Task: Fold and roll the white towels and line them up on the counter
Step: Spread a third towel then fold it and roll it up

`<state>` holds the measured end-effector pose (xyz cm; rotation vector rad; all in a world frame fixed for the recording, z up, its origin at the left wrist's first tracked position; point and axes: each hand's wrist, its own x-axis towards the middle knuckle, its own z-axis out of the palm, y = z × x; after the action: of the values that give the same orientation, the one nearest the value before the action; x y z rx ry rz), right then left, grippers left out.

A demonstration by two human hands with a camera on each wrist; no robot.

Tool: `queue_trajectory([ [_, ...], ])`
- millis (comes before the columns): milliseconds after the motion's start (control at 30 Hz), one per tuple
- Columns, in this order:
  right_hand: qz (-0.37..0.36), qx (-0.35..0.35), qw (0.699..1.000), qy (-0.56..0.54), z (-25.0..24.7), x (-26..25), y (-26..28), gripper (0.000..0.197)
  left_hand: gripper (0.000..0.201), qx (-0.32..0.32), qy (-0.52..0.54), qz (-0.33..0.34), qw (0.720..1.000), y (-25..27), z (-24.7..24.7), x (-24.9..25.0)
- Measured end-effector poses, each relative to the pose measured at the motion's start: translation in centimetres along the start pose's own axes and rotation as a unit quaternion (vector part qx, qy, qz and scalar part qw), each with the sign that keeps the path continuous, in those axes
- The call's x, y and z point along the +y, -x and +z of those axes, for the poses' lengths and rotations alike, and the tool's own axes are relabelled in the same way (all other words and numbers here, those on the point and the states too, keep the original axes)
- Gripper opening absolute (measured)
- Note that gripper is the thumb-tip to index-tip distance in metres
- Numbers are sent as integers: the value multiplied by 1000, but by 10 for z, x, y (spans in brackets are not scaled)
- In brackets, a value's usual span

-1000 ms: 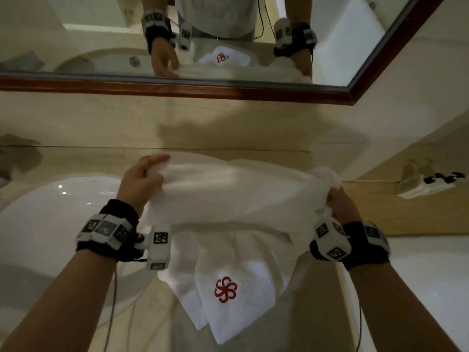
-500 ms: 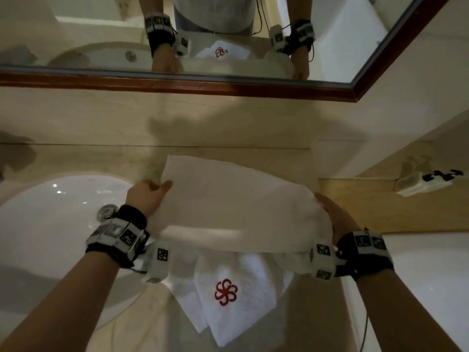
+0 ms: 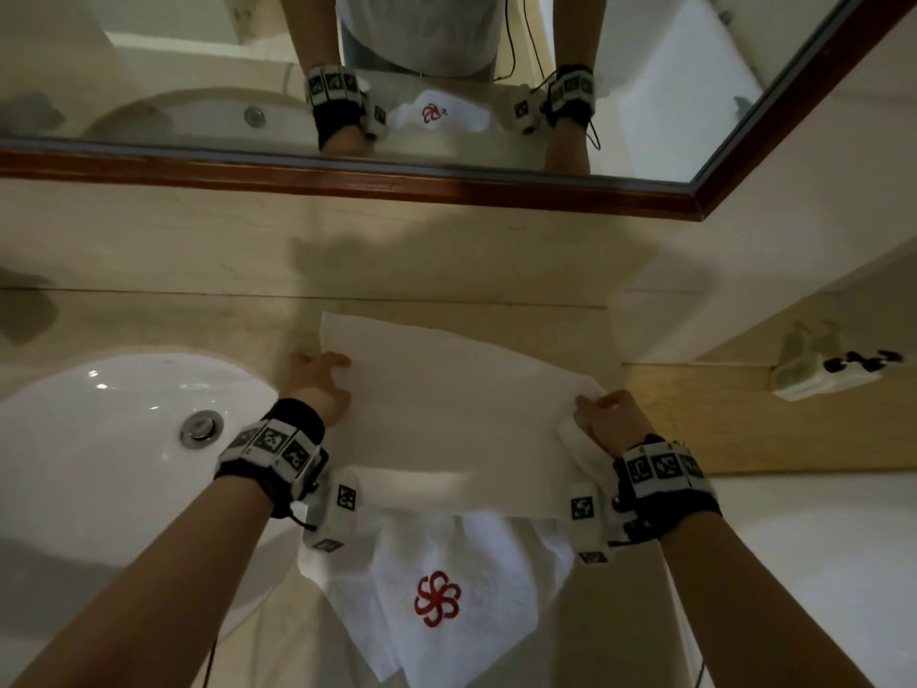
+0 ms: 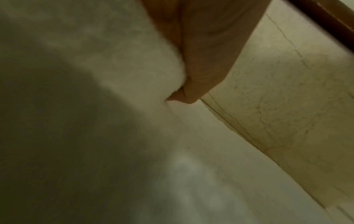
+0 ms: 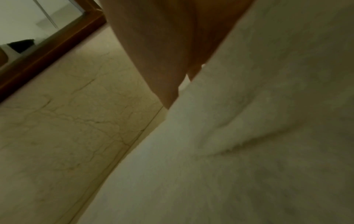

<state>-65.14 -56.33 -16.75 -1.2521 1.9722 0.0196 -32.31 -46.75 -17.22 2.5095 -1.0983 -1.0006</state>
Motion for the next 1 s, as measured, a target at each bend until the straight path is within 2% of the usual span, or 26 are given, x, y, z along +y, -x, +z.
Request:
queue_trajectory([
  [67,0,23,1000,1,1,5,-7,45,53,-4,-12,5,1000,1,-1,-3],
  [200,-17,78,994,-77,-2,4,-12,29,65,4,1,11,1000,3,-3,-5],
  [300,-132,177,964,-145,-13,-13,-5,11,69,52,51,31,997,7,-5,-9],
  [367,-209,219,927,-224,-23,-23,0,18,69,102,77,60,990,11,-4,-13],
  [433,-211,195,899,-330,-28,-25,1,26,69,135,91,60,985,14,-3,-18],
  [500,-165,139,901,-376,-25,-22,-3,35,67,127,88,46,987,16,0,-24],
  [567,-135,114,939,-295,-18,-19,-11,47,66,95,71,30,993,17,4,-27],
  [633,-108,173,965,-167,-13,-17,-17,50,66,97,21,23,995,17,7,-27],
  [667,-96,213,966,-111,-10,-17,-15,50,66,117,-21,25,993,19,8,-26],
  [733,-145,253,956,-38,-3,-22,-6,47,65,138,-88,57,985,20,9,-18],
  [767,-185,233,955,-4,2,-25,-2,44,64,124,-108,85,983,18,11,-13],
  [833,-225,134,959,106,15,-33,4,41,64,63,-144,128,979,12,18,0],
  [900,-177,35,961,210,28,-40,-1,45,64,4,-164,121,979,2,26,8],
  [933,-146,10,961,236,33,-44,-3,47,65,-20,-166,101,981,-2,28,9],
  [1000,-121,11,961,249,35,-50,-8,45,68,-48,-184,72,979,-7,34,5],
])
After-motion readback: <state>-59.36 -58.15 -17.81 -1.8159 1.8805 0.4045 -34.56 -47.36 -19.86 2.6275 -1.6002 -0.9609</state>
